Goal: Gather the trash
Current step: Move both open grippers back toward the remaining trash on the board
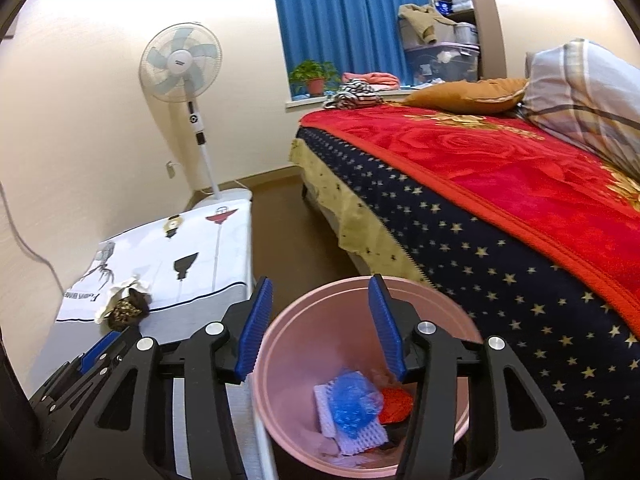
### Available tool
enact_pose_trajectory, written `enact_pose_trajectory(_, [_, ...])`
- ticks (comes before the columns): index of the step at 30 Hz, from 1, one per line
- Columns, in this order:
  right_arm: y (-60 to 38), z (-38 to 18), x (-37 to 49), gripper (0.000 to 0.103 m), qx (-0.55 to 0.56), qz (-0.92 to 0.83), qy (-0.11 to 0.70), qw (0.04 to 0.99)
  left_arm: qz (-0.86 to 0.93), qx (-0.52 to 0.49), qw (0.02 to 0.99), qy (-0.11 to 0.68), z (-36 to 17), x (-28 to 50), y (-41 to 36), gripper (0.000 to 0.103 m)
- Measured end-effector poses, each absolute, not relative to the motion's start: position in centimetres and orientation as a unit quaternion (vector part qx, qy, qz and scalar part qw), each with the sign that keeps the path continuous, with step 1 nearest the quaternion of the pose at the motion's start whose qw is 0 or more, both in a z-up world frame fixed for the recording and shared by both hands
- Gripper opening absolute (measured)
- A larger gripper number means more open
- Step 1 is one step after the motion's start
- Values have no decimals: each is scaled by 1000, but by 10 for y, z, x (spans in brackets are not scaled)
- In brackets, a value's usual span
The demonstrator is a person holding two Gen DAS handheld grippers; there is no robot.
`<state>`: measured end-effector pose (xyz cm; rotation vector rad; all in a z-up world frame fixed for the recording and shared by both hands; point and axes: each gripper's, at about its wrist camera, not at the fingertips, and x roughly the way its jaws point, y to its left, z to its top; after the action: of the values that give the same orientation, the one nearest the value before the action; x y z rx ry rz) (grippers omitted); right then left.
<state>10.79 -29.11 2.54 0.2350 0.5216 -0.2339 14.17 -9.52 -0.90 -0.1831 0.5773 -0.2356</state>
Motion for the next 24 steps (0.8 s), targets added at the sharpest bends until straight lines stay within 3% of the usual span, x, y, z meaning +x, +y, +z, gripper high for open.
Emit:
enact_pose_trajectory(13, [-245, 26, 125, 31, 123, -36, 250, 960, -52, -102, 957, 266, -11, 137, -46, 18])
enact_pose_trajectory(24, [-201, 9, 151, 30, 134, 39, 263, 955, 8, -123, 956, 265, -19, 141, 0, 18])
